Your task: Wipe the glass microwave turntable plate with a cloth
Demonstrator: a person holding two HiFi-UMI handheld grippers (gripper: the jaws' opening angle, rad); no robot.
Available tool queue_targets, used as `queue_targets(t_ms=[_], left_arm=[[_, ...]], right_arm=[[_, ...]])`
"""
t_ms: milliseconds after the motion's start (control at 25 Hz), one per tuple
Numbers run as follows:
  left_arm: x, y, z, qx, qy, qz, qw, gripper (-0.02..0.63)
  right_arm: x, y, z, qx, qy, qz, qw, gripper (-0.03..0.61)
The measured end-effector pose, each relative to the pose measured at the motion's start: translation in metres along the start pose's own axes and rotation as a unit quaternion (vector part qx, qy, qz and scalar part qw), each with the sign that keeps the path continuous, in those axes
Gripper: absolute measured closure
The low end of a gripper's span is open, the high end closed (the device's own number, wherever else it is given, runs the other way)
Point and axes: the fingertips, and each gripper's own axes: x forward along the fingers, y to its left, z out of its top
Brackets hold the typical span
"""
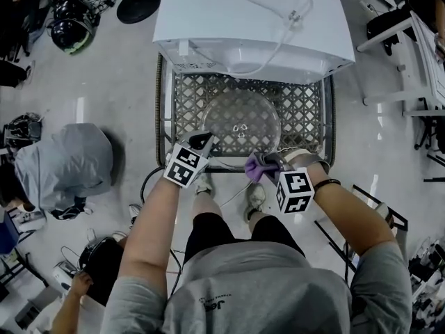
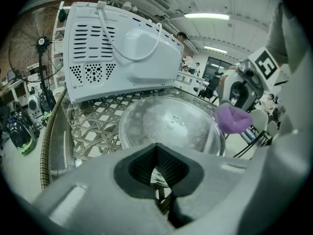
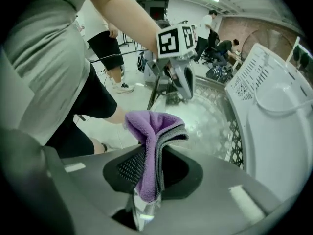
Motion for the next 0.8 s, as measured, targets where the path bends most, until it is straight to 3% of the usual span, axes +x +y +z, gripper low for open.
queue_targets(t_ms=[160, 320, 560, 800], left_arm=[[0.001, 0.000, -0.001, -0.001, 0.001, -0.001, 1.0000, 0.615], [0.001, -0.001, -0.001, 0.000, 0.000, -0.003, 1.0000, 0.615], [0.000, 0.000, -0.001, 0.008, -0.001, -0.005, 1.0000, 0.615], [0.002, -0.001, -0.002, 0.008, -0.001, -0.009, 0.9999, 0.615]], right_arm=[[0.019, 0.008, 0.060, -0.027, -0.039, -0.007, 0.999, 0.488], [0.041, 0.012, 0.089, -0.048, -0.036, -0.010, 0.998, 0.488], [0.046, 0.015, 0.081, -0.033, -0.026, -0.001, 0.999, 0.488], [0.035, 0.016, 0.043, -0.006, -0.006, 0.000, 1.000, 0.488]])
